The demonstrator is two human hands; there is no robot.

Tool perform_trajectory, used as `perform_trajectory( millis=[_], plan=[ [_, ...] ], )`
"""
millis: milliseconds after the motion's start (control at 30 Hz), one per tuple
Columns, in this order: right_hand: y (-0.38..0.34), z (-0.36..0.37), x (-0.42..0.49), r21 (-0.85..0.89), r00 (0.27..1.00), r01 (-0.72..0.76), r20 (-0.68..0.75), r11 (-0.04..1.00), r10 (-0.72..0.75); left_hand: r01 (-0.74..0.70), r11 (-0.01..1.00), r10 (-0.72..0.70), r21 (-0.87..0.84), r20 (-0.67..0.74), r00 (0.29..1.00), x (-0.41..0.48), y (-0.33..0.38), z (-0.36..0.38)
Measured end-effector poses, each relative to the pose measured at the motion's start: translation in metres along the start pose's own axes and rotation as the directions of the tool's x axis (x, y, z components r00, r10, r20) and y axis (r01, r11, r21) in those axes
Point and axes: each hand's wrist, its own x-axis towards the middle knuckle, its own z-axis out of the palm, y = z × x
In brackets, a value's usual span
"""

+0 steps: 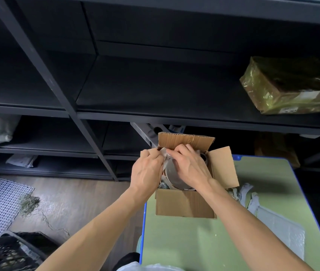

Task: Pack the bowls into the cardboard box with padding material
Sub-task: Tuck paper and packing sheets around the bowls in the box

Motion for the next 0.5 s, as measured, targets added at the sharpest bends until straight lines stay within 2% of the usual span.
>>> perform_trajectory(
  millis=[167, 333, 500],
  plan=[
    [-0.003, -0.004, -0.001, -0.013, 1.000, 0.007, 0.018, 1.000, -0.007, 0.001, 1.000, -0.001, -0.006, 0.084, 0.996, 0.010, 0.005, -0.004],
    [0.003, -0.006, -0.010, 0.037, 0.995, 0.000, -0.096, 0.999, 0.003, -0.080, 0.991, 0.077, -0.107, -0.030, 0.997, -0.014, -0.004, -0.012],
    [0.010, -0.011, -0.024, 0.105, 0.991, -0.004, -0.132, 0.994, 0.018, -0.145, 0.982, 0.131, -0.123, -0.114, 0.985, -0.027, -0.003, -0.014]
  ],
)
